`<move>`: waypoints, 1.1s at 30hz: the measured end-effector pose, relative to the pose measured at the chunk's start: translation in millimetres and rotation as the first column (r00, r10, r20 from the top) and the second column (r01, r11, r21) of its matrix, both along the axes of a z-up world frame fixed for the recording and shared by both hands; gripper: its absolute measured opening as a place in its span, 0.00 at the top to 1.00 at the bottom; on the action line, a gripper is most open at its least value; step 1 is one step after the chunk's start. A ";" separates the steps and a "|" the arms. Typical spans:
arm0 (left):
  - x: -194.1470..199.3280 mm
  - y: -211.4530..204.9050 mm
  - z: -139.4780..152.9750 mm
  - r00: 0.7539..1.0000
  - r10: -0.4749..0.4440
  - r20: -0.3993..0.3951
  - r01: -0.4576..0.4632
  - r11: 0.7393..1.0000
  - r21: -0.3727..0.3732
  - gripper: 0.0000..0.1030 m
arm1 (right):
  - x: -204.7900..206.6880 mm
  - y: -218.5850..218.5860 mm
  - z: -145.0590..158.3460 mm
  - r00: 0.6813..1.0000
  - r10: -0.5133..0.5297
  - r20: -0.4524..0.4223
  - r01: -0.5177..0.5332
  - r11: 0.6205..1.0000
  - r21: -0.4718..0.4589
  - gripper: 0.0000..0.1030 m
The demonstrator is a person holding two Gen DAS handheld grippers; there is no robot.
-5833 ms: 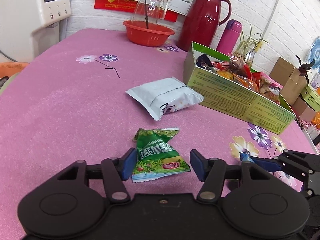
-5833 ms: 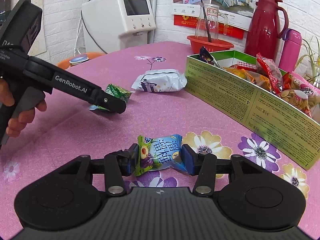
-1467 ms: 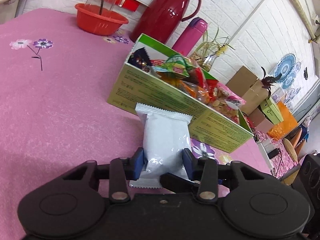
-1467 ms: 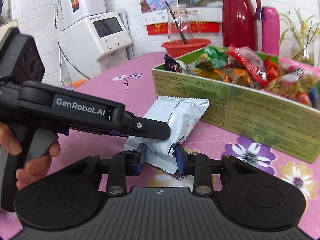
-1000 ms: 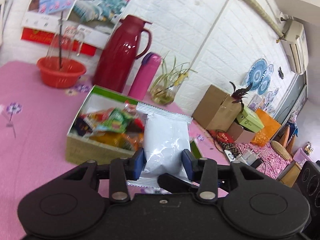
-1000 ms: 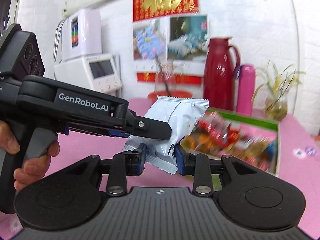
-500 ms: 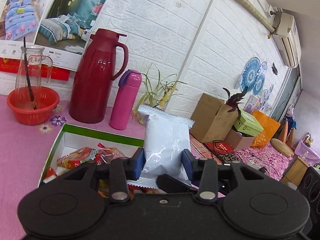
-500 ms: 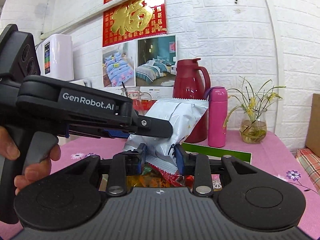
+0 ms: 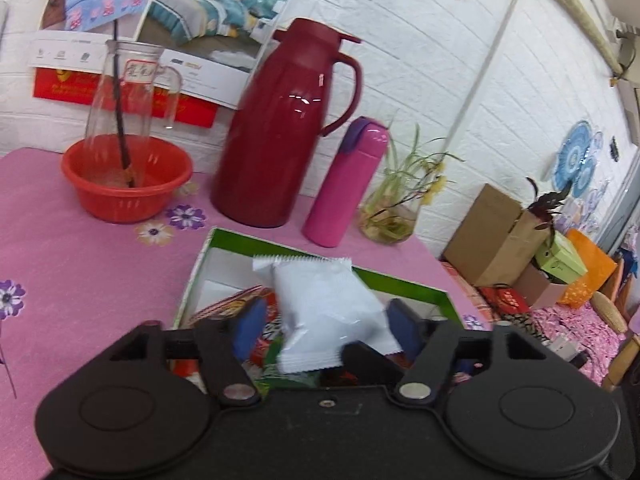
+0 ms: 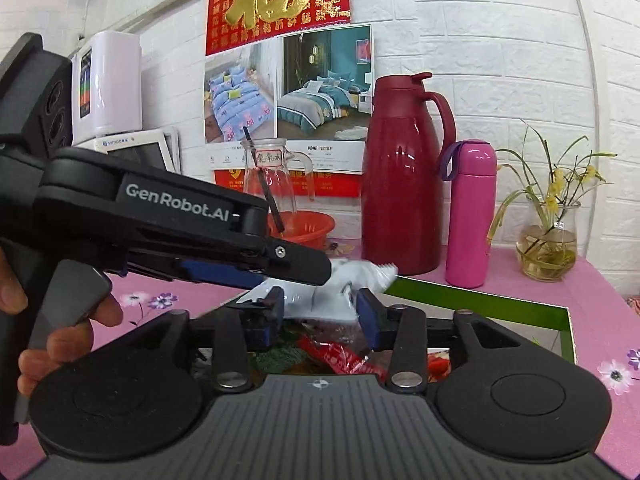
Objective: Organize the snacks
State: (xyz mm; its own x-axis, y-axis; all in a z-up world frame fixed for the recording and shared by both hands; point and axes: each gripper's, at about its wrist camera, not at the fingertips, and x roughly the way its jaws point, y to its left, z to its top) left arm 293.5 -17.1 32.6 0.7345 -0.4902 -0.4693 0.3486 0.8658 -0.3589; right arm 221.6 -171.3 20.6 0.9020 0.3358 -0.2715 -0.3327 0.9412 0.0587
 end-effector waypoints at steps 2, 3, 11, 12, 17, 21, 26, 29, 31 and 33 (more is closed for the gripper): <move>-0.7 2.8 -3.8 1.000 0.016 0.005 -0.016 1.000 0.011 0.19 | -0.6 -2.4 -1.5 1.000 0.002 -0.010 -0.002 1.000 0.003 0.15; 0.1 4.0 -4.3 1.000 0.020 -0.003 -0.020 1.000 0.007 0.17 | -1.5 -3.4 -1.8 1.000 -0.001 -0.017 0.001 1.000 -0.001 0.15; -22.6 1.0 3.7 0.998 0.050 0.049 -0.052 0.997 0.056 0.00 | -15.5 -4.5 4.5 1.000 -0.003 -0.014 0.003 1.000 0.002 0.00; -26.6 1.8 5.5 0.997 0.052 0.051 -0.055 0.997 0.055 0.00 | -19.2 -4.1 6.1 1.000 -0.002 -0.011 0.002 1.000 -0.002 0.00; -56.1 7.4 15.8 0.995 0.066 0.071 -0.069 0.997 0.044 0.00 | -47.5 -7.3 12.2 1.000 -0.001 0.009 0.001 1.000 -0.011 0.00; -86.7 4.5 20.1 0.994 0.071 0.077 -0.076 0.995 0.069 0.00 | -76.9 -11.7 14.6 1.000 -0.010 -0.001 0.010 0.999 -0.040 0.00; -125.8 -4.9 15.1 0.996 0.077 0.047 -0.082 0.989 0.123 0.00 | -115.4 -17.8 16.7 0.998 -0.056 -0.013 0.055 0.996 -0.076 0.00; -147.8 -8.4 8.2 0.995 0.082 0.054 -0.089 0.985 0.145 0.00 | -137.8 -23.8 15.0 0.995 -0.099 -0.007 0.098 0.991 -0.090 0.00; -160.9 -10.2 3.7 0.994 0.091 0.058 -0.100 0.982 0.161 0.00 | -150.9 -28.0 13.2 0.992 -0.122 -0.007 0.121 0.988 -0.095 0.00; -172.3 -11.4 -0.5 0.993 0.105 0.057 -0.114 0.979 0.171 0.00 | -161.1 -32.6 10.9 0.989 -0.147 -0.012 0.145 0.985 -0.095 0.00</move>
State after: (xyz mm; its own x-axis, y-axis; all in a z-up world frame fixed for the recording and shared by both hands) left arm 121.2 -28.6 32.1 0.8027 -0.3196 -0.5035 0.2614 0.9474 -0.1845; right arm 60.5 -203.9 31.5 0.9339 0.1730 -0.3130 -0.1909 0.9812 -0.0271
